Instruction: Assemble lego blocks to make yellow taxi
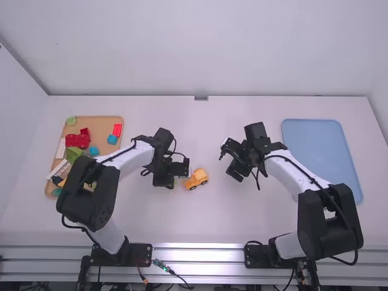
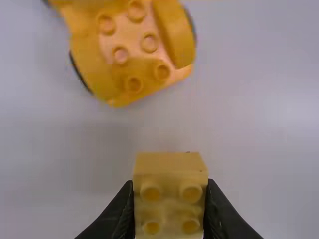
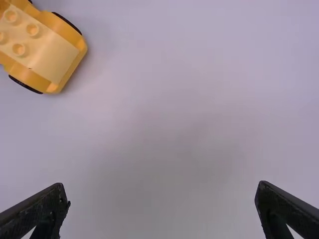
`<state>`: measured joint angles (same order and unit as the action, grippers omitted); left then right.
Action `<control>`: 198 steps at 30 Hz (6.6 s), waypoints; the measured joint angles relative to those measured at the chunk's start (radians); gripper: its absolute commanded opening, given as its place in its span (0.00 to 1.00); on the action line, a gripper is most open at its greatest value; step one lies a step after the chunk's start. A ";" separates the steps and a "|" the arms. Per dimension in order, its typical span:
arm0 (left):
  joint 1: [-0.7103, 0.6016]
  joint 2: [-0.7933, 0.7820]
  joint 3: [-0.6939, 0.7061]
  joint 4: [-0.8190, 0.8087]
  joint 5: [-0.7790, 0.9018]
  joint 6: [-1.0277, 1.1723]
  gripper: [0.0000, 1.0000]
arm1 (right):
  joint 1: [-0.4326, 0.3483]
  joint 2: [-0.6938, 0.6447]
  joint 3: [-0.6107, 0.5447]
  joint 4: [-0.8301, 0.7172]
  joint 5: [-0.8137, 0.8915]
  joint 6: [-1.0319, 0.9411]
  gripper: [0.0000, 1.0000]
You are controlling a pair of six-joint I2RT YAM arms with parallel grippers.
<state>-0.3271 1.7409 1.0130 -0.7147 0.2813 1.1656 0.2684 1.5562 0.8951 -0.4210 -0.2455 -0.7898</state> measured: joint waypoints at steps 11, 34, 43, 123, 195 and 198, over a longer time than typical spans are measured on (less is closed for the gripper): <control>0.000 -0.005 -0.067 0.137 -0.091 0.137 0.02 | 0.000 0.000 0.000 -0.002 -0.040 -0.022 0.99; 0.000 -0.017 -0.122 0.205 -0.084 0.084 0.99 | 0.000 0.000 -0.073 0.021 -0.402 -0.484 0.99; 0.105 -0.234 -0.083 0.103 0.147 0.139 0.99 | 0.000 0.069 -0.076 0.127 -0.571 -0.650 0.99; 0.388 -0.351 -0.341 0.362 0.695 0.289 0.99 | 0.111 0.383 -0.182 0.628 -0.565 -0.209 0.22; 0.338 0.098 -0.333 0.624 0.586 0.240 0.02 | 0.029 0.362 -0.239 0.628 -0.581 -0.165 0.99; 0.338 0.098 -0.315 0.592 0.614 0.240 0.02 | 0.029 0.362 -0.239 0.628 -0.582 -0.162 0.99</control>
<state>0.0109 1.8385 0.6975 -0.1223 0.8951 1.4055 0.2970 1.9182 0.6563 0.2066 -0.8272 -0.9516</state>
